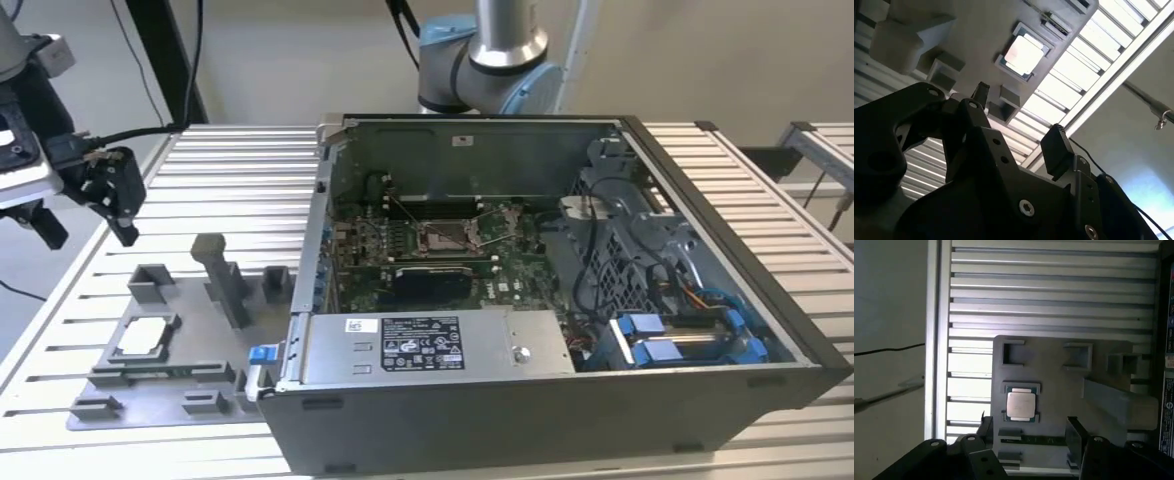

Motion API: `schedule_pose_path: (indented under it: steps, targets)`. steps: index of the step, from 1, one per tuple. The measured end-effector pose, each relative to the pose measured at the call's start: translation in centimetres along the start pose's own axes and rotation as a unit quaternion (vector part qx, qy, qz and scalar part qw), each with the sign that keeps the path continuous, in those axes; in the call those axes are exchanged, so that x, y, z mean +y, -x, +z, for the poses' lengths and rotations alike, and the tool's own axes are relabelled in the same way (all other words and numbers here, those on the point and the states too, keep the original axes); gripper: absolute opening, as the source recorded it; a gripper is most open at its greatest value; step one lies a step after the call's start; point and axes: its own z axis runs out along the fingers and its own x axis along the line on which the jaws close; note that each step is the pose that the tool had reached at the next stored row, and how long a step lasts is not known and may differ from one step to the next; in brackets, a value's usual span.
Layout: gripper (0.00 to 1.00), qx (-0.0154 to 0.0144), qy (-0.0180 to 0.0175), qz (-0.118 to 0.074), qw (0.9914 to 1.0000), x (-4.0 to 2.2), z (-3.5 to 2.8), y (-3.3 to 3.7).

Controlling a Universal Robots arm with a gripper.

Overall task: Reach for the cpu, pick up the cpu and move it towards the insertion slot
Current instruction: 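Pick up the cpu and move it towards the insertion slot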

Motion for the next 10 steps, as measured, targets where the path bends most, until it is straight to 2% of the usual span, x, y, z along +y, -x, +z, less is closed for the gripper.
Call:
schedule_pose_path:
  steps: [2,10]
  targets:
    - [1.0,-0.0002,0.0001,0.0,1.0,-0.01,0.12,0.0]
    - [1.0,-0.0001,0.0,0.0,1.0,-0.11,1.54,0.01]
